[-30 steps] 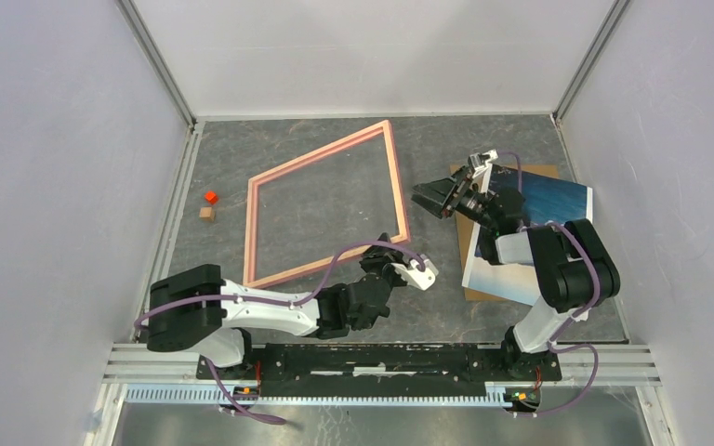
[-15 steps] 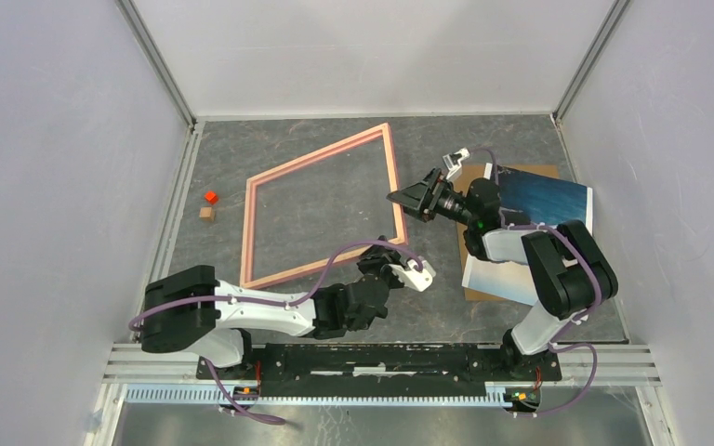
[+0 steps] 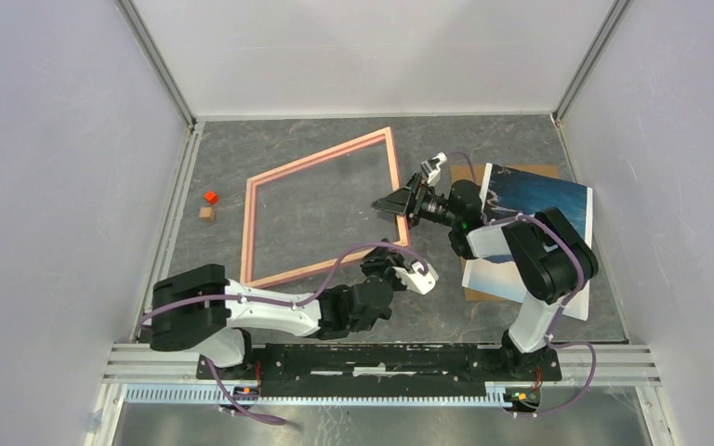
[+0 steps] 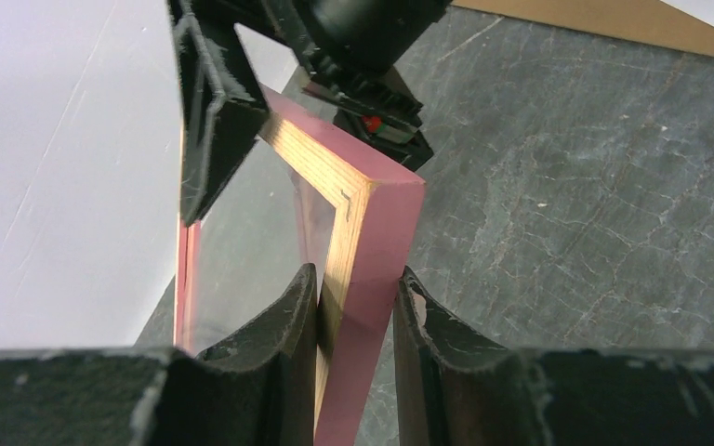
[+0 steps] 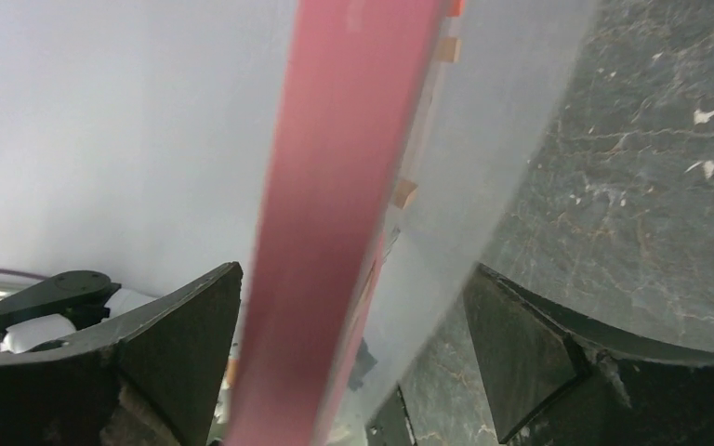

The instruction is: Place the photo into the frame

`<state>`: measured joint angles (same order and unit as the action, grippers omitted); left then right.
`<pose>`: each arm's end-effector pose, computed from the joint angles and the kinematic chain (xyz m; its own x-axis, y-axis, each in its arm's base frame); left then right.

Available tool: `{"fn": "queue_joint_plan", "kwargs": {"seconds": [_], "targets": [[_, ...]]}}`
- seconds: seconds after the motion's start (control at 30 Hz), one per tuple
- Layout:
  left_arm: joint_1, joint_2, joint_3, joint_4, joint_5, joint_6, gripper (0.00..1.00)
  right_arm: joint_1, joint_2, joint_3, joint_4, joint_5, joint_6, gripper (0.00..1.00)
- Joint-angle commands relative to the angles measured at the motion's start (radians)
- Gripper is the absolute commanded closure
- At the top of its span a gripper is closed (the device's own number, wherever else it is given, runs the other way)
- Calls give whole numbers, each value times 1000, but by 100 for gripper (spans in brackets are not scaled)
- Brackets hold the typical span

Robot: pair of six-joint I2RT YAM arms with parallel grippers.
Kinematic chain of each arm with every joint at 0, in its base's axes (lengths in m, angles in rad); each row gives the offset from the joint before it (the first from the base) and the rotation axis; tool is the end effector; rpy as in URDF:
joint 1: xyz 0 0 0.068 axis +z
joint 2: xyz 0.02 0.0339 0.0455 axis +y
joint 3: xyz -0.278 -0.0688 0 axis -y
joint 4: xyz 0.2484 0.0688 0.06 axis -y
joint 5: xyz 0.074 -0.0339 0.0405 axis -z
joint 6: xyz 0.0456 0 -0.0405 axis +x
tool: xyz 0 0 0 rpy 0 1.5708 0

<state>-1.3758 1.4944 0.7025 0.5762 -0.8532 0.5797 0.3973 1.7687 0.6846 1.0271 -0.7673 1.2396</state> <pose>0.0952 -0.3049 0.2338 0.2406 0.6409 -0.7289 0.4431 0.5956 0.6700 0.3110 0.1648 0.1885 -0.8848 0.3669 -0.2872 -0.2487 0.1495 0.9570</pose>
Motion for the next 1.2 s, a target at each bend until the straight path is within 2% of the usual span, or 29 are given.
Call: {"fn": "queue_joint_plan", "kwargs": {"seconds": [0.0, 0.13, 0.27, 0.33, 0.37, 0.4, 0.43, 0.6, 0.73, 0.8, 0.87, 0.93, 1.0, 1.1, 1.13, 1.17], "targets": [[-2, 45, 17, 172, 76, -174, 83, 6, 41, 34, 221, -63, 122, 7], [-3, 77, 19, 176, 89, -193, 78, -7, 48, 33, 264, -74, 134, 12], [-2, 77, 19, 138, 99, -239, 58, -39, 55, 5, 330, -82, 153, 16], [2, 69, 32, 60, 149, -295, 39, -55, 69, -3, 378, -92, 180, 19], [7, 63, 48, 9, 186, -331, 33, -62, 77, -4, 403, -97, 191, 21], [9, 60, 62, -54, 221, -371, 16, -65, 89, -3, 417, -103, 199, 22], [11, 56, 80, -114, 258, -407, 6, -68, 101, -2, 434, -105, 209, 24], [14, -26, 126, -322, 418, -569, 1, -66, 159, 12, 522, -118, 262, 30], [65, -148, 177, -529, 627, -727, 0, -66, 174, 12, 533, -121, 262, 31], [156, -230, 184, -584, 800, -829, 0, -68, 175, 12, 529, -124, 255, 30], [303, -330, 188, -644, 986, -940, 0, -67, 179, 11, 527, -127, 251, 29], [429, -405, 208, -684, 1099, -1006, 0, -67, 185, 9, 533, -128, 253, 29], [532, -462, 253, -759, 1096, -1057, 0, -67, 191, 11, 538, -129, 256, 28], [678, -514, 318, -826, 1175, -1093, 0, -66, 205, 16, 539, -130, 255, 28], [709, -524, 345, -876, 1137, -1098, 0, -68, 207, 17, 539, -131, 257, 28], [739, -529, 376, -942, 1038, -1101, 0, -67, 209, 17, 542, -133, 259, 28]]}}
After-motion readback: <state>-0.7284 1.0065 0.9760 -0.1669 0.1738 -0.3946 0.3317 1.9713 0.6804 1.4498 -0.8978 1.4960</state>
